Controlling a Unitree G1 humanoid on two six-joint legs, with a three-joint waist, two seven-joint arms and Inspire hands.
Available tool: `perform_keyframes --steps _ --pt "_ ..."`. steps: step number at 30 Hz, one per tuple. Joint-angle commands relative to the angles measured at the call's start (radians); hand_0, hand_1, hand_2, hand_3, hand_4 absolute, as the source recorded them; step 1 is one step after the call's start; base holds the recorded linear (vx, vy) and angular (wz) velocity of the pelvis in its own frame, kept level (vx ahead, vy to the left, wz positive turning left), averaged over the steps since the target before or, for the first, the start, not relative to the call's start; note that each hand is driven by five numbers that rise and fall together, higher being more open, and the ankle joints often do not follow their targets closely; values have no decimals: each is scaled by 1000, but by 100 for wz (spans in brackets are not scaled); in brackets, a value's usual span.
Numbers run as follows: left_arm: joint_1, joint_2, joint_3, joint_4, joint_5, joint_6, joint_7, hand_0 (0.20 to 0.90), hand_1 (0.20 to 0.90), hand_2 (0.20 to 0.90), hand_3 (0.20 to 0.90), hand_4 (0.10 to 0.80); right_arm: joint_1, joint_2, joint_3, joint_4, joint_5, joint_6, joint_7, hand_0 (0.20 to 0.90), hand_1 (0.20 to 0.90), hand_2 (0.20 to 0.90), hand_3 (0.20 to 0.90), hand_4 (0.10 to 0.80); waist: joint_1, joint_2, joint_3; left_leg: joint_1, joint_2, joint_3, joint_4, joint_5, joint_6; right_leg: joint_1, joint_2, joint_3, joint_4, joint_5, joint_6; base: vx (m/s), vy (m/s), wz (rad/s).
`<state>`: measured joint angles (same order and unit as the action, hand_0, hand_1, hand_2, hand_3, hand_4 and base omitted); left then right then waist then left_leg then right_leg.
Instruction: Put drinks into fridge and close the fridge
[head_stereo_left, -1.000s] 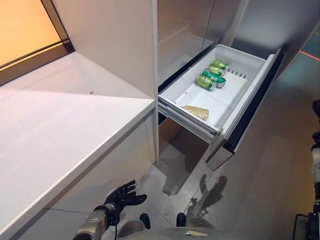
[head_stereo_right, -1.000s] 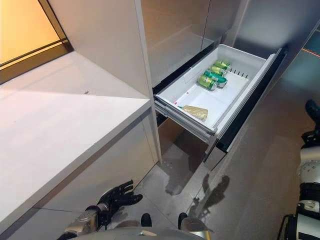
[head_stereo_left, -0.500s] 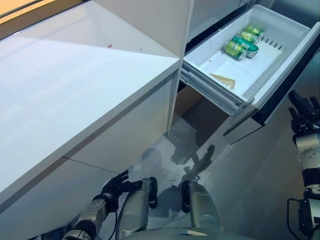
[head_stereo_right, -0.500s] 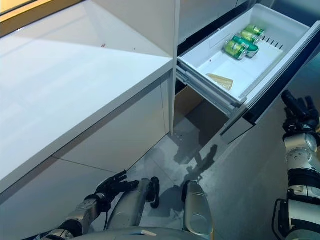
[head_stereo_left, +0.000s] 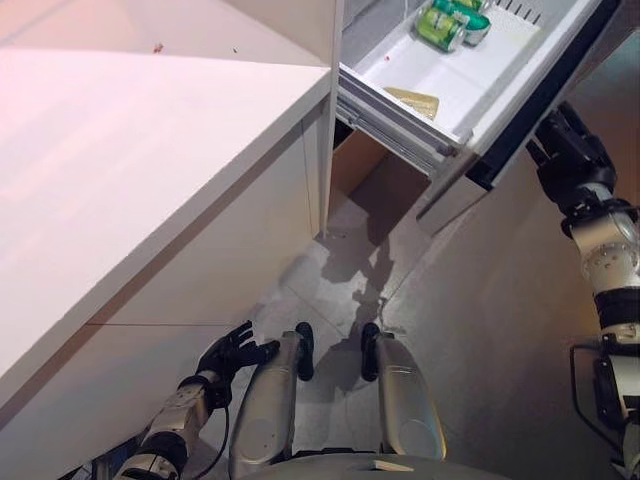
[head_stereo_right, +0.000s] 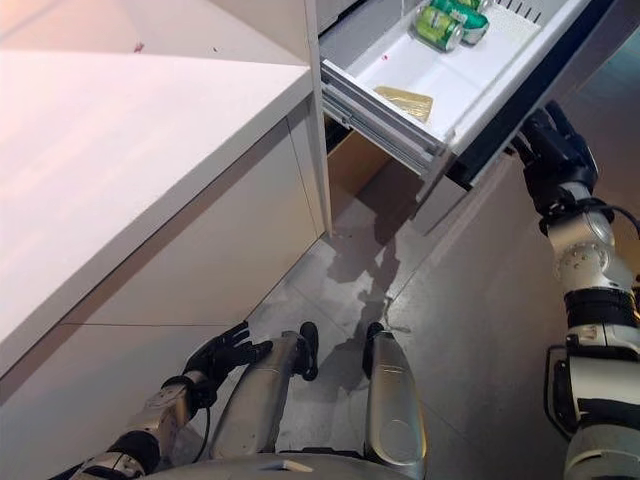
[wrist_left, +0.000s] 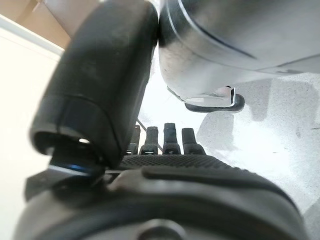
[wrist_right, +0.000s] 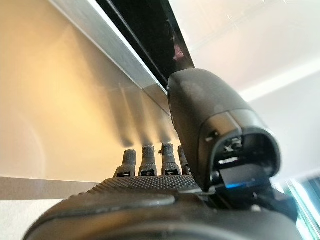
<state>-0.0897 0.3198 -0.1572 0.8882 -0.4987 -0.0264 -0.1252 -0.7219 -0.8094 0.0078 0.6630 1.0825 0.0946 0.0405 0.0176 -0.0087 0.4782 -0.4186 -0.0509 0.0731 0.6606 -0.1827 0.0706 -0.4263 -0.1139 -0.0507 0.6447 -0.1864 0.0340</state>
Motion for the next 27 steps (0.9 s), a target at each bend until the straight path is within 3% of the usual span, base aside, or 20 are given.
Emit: perform_keyframes --steps 1,7,19,27 --pt "51 46 -57 -53 -30 -14 3 900 900 900 900 800 -214 32 128 -90 -22 -10 113 900 900 900 900 800 113 16 -29 76 -48 -37 -126 -26 26 41 20 -84 -10 15 -17 0 0 0" --pt "40 55 -67 -52 -24 -12 -2 900 900 900 900 800 -288 45 159 -25 -20 -39 91 900 900 900 900 800 148 30 -29 82 -45 -46 -158 -5 15 75 -2 -135 -33 8 -22 3 4 29" --pt "110 68 -47 -16 49 13 -25 900 900 900 900 800 -332 87 194 79 -73 -91 74 900 900 900 900 800 227 44 -59 177 -68 -116 -233 11 2 220 -39 -218 -84 -22 -38 112 25 39" --pt "140 70 -43 -11 100 6 -52 900 900 900 900 800 -314 106 180 90 -103 -158 -11 900 900 900 900 800 242 29 -91 253 -67 -139 -300 18 -2 309 -31 -228 -169 -12 -23 74 -21 14"
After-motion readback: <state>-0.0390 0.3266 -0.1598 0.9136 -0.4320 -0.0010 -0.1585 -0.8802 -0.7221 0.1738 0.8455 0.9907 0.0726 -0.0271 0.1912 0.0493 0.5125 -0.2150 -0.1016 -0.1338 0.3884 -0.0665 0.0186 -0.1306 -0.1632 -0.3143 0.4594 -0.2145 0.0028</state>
